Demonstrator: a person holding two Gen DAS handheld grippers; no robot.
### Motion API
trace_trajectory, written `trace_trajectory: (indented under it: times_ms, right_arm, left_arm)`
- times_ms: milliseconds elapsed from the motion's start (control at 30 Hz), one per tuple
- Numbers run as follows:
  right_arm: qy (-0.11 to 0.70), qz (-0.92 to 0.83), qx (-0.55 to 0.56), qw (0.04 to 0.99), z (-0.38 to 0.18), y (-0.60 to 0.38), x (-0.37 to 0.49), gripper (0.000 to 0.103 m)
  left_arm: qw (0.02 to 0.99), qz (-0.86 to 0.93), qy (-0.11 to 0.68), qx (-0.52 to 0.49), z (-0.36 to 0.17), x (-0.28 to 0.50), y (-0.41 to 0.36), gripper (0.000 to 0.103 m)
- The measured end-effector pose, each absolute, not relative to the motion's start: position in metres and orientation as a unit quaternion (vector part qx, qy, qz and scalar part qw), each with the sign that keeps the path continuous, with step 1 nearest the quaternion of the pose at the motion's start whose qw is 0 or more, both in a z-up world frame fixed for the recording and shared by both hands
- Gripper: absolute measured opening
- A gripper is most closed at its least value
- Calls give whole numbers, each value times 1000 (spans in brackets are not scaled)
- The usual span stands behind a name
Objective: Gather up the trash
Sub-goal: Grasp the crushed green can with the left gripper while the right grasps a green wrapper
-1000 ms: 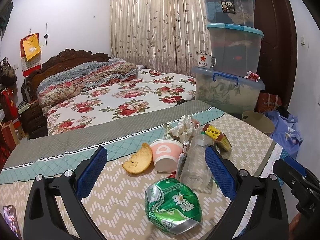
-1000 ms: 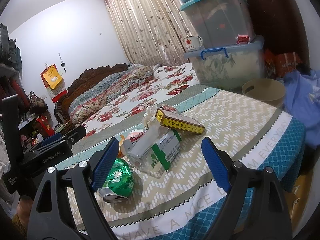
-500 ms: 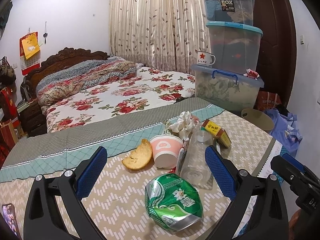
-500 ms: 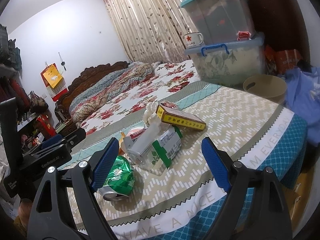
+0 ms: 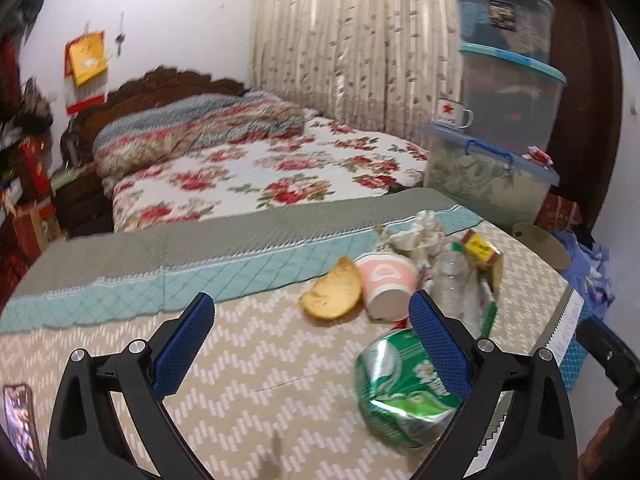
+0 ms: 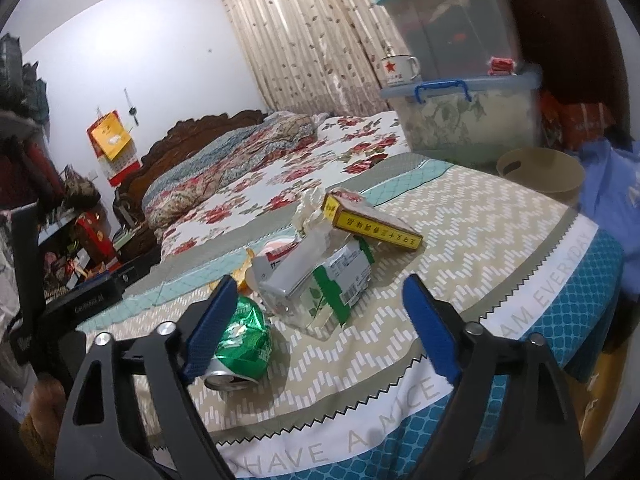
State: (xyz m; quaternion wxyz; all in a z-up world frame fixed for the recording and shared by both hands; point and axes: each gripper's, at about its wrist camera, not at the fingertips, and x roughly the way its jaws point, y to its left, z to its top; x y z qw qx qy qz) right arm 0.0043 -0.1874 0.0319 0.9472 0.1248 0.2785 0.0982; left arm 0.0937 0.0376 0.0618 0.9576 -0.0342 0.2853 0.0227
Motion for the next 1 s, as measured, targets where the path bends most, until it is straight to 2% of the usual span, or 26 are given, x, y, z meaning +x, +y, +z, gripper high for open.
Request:
trace_trajectory:
  times_ms: [300,433,567,700,833,900,1000]
  right_arm:
    - [333,114,146,924,2,-192,24,77]
    - [345,118,144,920,-6,-193,27,71]
    - [361,135,135,913,-15,-189,34,59]
    - [362,123,114,917,-22,-188,47,59]
    - [357,115,90,923,-23,-185,66,59]
    - [361,115,66,923,-25,-177,79,59]
    - [371,114,31,921,-31,-166,92,59]
  left_arm:
    - [928,-62,362,-67,29,108,20,94]
    - [911,-77,398,-79,7,120,12,94]
    - [872,-124,435,-185,-14,132,32,94]
    - [833,-161,460,-263,-32,138,41,93]
    - [822,-170,466,-278,-36,136,36,93]
    - [826,-174,465,-267,-33,134,28,86]
    - [831,-178,470,-239,-29,135,15,50]
